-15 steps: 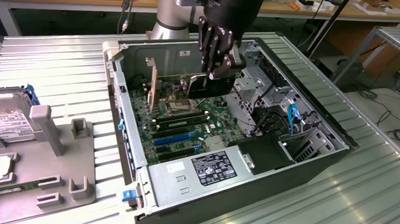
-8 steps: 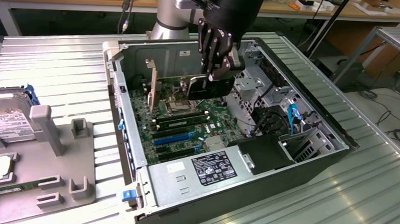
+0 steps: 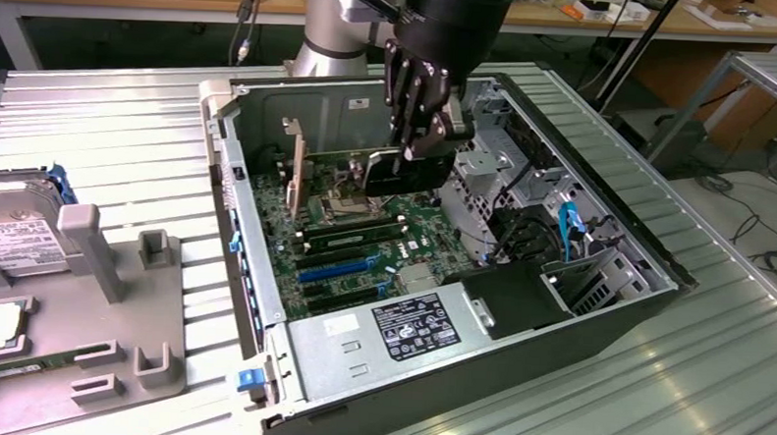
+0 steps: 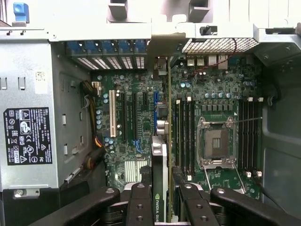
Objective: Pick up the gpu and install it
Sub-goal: 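Insert the gpu into the slot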
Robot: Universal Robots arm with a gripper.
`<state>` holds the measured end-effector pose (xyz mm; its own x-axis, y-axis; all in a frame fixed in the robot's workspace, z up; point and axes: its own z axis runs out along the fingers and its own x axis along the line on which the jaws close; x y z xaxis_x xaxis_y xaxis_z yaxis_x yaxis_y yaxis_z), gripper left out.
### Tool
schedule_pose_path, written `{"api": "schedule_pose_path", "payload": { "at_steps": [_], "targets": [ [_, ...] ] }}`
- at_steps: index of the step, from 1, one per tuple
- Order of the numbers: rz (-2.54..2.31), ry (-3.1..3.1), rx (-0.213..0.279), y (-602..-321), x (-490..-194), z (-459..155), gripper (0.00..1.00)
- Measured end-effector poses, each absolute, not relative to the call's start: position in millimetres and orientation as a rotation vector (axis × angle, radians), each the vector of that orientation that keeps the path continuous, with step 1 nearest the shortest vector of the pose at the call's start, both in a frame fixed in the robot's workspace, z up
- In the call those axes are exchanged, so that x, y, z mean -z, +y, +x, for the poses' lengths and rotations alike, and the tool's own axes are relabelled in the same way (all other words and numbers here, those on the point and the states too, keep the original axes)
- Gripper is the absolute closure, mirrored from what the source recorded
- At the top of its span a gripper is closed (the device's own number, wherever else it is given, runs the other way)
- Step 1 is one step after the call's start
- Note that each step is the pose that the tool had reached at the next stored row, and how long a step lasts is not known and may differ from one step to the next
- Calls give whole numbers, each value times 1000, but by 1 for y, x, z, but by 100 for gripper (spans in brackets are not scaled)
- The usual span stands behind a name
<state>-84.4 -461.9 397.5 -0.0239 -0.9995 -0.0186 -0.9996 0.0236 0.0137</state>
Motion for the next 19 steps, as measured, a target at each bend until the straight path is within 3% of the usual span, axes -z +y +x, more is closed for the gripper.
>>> {"api": "schedule_pose_path", "payload": {
  "at_steps": [19],
  "targets": [
    [-2150,2285,-36,-462,-389,-84,73]
  ]
}}
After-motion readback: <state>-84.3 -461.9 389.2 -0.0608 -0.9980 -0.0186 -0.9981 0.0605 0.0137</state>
